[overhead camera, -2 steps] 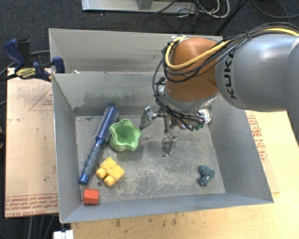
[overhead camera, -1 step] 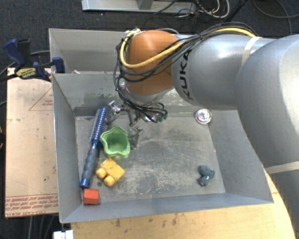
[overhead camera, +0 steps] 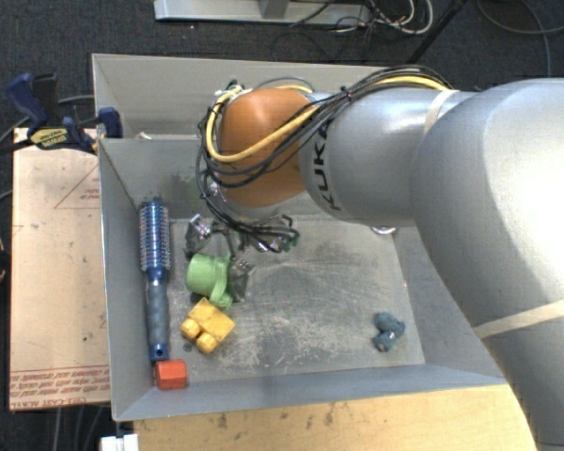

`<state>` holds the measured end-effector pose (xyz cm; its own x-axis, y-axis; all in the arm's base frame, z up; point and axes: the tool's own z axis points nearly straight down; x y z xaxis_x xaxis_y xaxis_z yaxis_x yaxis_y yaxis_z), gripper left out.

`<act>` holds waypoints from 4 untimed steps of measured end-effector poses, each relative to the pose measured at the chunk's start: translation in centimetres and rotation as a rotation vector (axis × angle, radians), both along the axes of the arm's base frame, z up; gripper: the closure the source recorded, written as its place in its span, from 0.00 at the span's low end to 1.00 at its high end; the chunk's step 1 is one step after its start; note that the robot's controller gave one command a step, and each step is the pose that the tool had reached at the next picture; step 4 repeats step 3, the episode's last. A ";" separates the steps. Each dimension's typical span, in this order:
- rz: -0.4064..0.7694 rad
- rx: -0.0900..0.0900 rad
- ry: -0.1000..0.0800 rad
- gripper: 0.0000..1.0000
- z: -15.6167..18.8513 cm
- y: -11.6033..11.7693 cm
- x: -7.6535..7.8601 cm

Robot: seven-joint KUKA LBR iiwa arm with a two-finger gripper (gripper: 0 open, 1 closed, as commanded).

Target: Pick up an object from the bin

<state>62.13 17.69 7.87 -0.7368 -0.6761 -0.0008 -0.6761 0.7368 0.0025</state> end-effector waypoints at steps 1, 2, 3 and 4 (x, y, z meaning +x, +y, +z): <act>-0.002 0.000 -0.004 1.00 0.3 -0.1 0.2; -0.009 0.002 -0.011 1.00 7.7 0.1 -0.1; -0.006 0.002 -0.012 1.00 16.0 -0.2 -0.6; -0.006 0.002 -0.012 1.00 16.0 -0.2 -0.6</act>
Offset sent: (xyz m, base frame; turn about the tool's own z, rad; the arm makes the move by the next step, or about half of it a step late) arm 0.0000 0.0000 0.0000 0.0000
